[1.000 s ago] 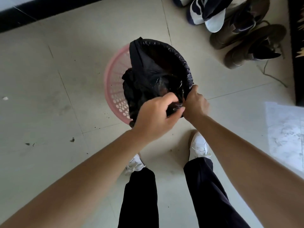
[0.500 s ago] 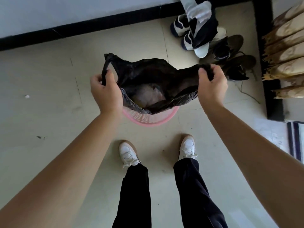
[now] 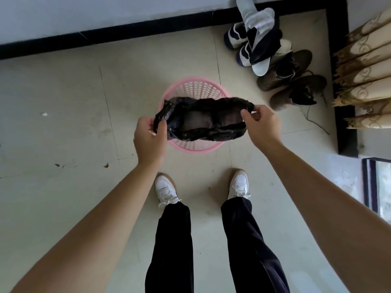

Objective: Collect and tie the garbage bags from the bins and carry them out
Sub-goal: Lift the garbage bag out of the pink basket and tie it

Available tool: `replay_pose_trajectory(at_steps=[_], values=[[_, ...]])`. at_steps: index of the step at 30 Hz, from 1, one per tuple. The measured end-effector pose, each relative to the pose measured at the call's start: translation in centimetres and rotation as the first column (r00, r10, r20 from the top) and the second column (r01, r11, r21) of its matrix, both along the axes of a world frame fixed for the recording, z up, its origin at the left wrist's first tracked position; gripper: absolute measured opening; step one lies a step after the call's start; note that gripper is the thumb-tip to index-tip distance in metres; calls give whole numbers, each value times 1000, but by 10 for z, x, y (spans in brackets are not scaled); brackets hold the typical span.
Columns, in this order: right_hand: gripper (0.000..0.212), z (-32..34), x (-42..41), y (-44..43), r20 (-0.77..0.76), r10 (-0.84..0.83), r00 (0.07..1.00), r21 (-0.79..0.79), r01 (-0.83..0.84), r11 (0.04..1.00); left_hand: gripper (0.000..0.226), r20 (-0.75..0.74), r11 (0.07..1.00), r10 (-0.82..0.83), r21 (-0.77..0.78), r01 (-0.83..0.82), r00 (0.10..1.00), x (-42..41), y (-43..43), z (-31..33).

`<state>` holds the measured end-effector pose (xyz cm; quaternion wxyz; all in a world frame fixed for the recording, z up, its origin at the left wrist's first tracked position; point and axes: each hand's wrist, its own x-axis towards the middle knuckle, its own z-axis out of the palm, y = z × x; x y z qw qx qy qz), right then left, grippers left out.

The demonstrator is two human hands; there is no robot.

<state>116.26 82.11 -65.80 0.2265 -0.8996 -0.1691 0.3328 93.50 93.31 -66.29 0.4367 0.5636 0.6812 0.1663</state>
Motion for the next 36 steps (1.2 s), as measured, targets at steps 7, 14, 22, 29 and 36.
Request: replay_pose_trajectory(at_steps=[7, 14, 22, 29, 36], values=[[122, -39, -27, -52, -177, 98, 979, -96, -116, 989, 91, -86, 957, -282, -98, 274, 955, -58, -21, -52], [133, -107, -31, -58, -130, 222, 966, -254, -249, 935, 120, -227, 885, -464, -150, 440, 856, -66, 7, -136], [83, -134, -15, 16, -34, 288, 957, -52, -289, 956, 80, -113, 851, -522, -8, 524, 846, 44, 67, -127], [22, -90, -24, 35, 4, 76, 997, 165, -75, 983, 14, 186, 998, -52, -26, 57, 981, 54, 39, -73], [28, 23, -32, 44, -80, 43, 996, 301, -17, 953, 45, 250, 959, 279, -129, -253, 927, 19, 47, 53]])
